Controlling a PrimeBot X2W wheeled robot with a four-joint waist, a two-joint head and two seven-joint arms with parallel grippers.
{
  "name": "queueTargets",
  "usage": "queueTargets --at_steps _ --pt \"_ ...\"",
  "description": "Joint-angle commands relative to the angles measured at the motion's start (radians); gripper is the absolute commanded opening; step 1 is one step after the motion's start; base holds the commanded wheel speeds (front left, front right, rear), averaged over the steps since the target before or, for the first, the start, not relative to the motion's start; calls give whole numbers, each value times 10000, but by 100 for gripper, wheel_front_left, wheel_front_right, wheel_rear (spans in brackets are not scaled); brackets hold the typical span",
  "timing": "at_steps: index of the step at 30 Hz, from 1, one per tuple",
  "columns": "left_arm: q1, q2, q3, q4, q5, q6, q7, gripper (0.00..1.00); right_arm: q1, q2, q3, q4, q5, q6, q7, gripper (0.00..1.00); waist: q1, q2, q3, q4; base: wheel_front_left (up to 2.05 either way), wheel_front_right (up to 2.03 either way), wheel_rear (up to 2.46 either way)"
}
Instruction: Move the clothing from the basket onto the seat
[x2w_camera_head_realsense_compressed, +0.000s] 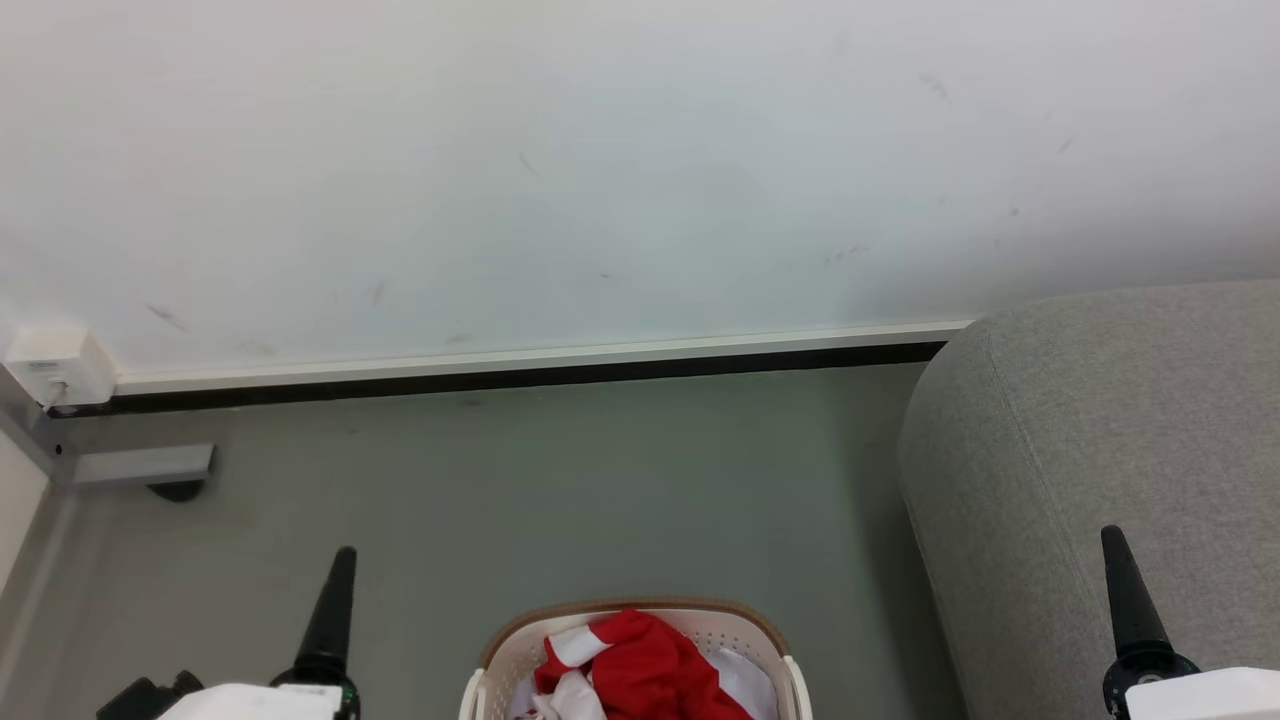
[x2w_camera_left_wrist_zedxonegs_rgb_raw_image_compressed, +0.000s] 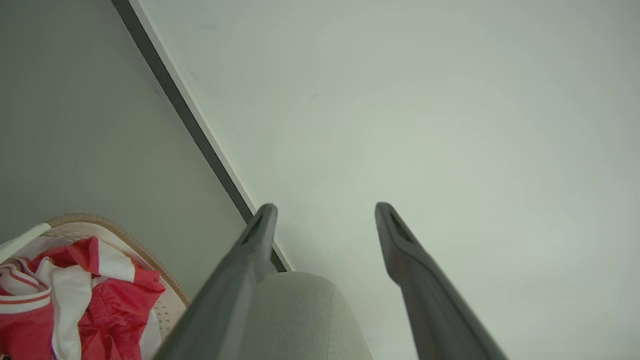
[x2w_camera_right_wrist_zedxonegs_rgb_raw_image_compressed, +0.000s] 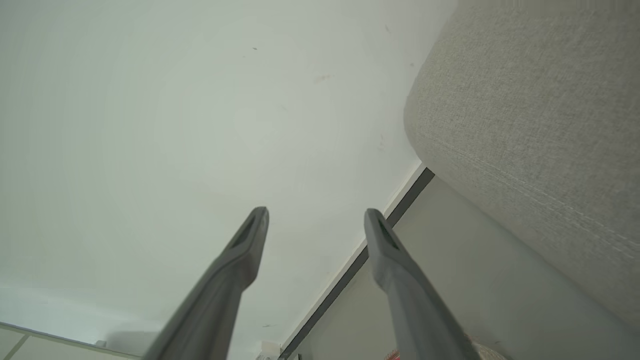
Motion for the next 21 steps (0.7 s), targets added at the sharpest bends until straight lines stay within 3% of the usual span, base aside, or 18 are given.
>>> queueTargets --at_steps 1,21 --pt "-43 59 -54 -181 617 81 -144 100 -53 -87 81 -237 -584 -4 -115 100 0 0 2 -2 0 0 0" --pt "232 199 -554 -636 4719 526 -866 100 80 -203 675 -32 -4351 -7 -839 100 0 0 15 -18 0 0 0"
